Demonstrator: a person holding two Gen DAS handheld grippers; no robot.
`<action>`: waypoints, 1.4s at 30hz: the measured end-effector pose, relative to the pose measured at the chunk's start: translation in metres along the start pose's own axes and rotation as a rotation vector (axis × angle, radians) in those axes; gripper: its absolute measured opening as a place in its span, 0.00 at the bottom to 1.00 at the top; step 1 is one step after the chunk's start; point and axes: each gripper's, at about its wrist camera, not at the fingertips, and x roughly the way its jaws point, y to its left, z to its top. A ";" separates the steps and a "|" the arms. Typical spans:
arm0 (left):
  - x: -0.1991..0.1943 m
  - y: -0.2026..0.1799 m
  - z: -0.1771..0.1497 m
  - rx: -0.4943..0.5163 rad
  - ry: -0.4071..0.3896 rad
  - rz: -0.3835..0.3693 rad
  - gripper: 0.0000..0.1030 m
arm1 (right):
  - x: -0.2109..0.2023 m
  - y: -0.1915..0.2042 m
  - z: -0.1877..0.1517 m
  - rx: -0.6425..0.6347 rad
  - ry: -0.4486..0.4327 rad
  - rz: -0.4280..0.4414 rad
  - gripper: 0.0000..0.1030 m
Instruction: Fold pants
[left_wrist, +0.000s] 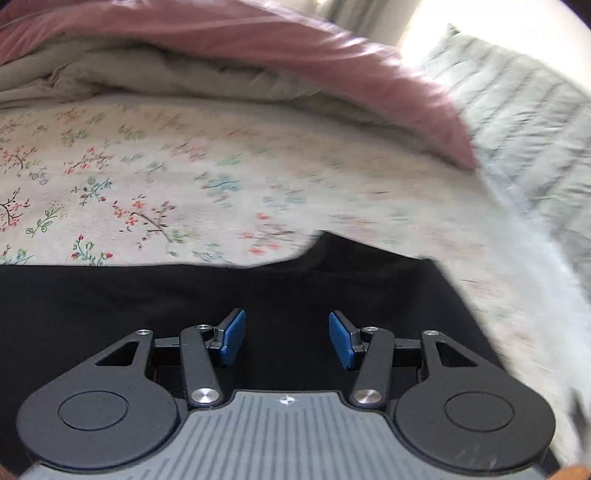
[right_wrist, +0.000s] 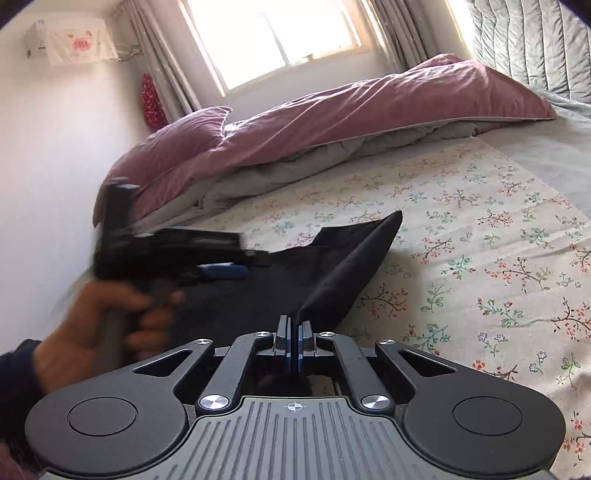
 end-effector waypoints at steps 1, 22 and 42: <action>0.004 0.013 -0.002 -0.035 0.010 0.016 0.71 | 0.000 -0.001 0.000 0.003 0.000 -0.002 0.03; -0.051 0.134 -0.079 -0.545 -0.135 -0.302 0.70 | 0.004 0.047 0.019 -0.141 -0.101 -0.059 0.03; -0.177 0.237 -0.093 -0.541 -0.169 -0.351 0.79 | 0.107 0.272 -0.045 -0.566 0.075 0.189 0.01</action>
